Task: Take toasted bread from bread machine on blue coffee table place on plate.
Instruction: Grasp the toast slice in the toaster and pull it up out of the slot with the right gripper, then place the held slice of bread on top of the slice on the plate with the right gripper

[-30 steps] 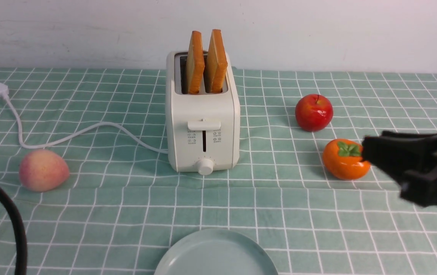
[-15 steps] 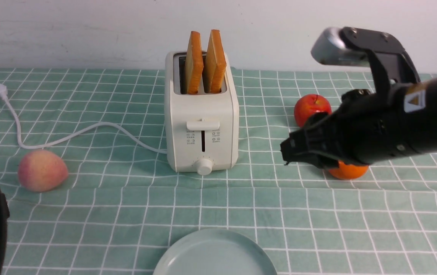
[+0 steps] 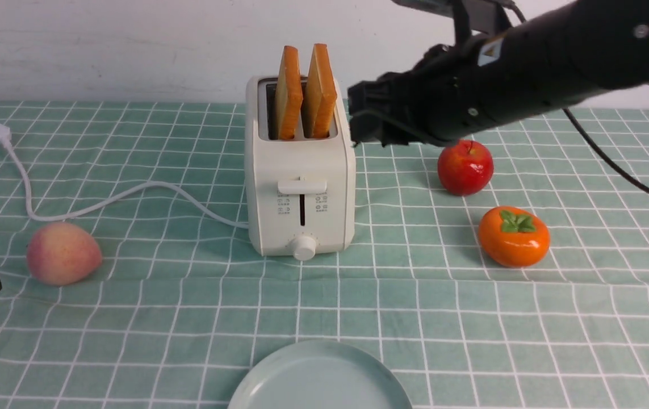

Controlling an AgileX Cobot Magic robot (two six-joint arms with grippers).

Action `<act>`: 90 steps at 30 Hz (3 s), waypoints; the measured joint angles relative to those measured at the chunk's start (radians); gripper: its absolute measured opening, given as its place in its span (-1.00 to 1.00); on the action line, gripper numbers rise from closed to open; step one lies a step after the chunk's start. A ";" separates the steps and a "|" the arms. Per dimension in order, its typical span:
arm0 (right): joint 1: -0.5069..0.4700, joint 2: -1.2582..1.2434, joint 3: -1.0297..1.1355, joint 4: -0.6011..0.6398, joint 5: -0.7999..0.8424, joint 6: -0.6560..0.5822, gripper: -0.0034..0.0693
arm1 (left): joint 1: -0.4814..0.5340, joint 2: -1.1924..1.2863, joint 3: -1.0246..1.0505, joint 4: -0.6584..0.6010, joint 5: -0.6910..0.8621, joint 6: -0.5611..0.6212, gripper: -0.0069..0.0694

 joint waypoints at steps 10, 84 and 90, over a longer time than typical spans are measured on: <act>-0.032 0.238 -0.217 -0.041 -0.200 -0.062 0.03 | 0.000 0.000 0.000 0.013 -0.011 0.000 -0.20; -0.068 -0.174 0.376 0.647 0.421 -0.602 -0.67 | 0.000 0.000 0.000 0.015 0.012 0.000 -0.19; -0.068 -0.073 0.564 1.000 0.384 -0.793 -0.67 | 0.000 0.000 0.000 0.015 0.012 0.000 -0.19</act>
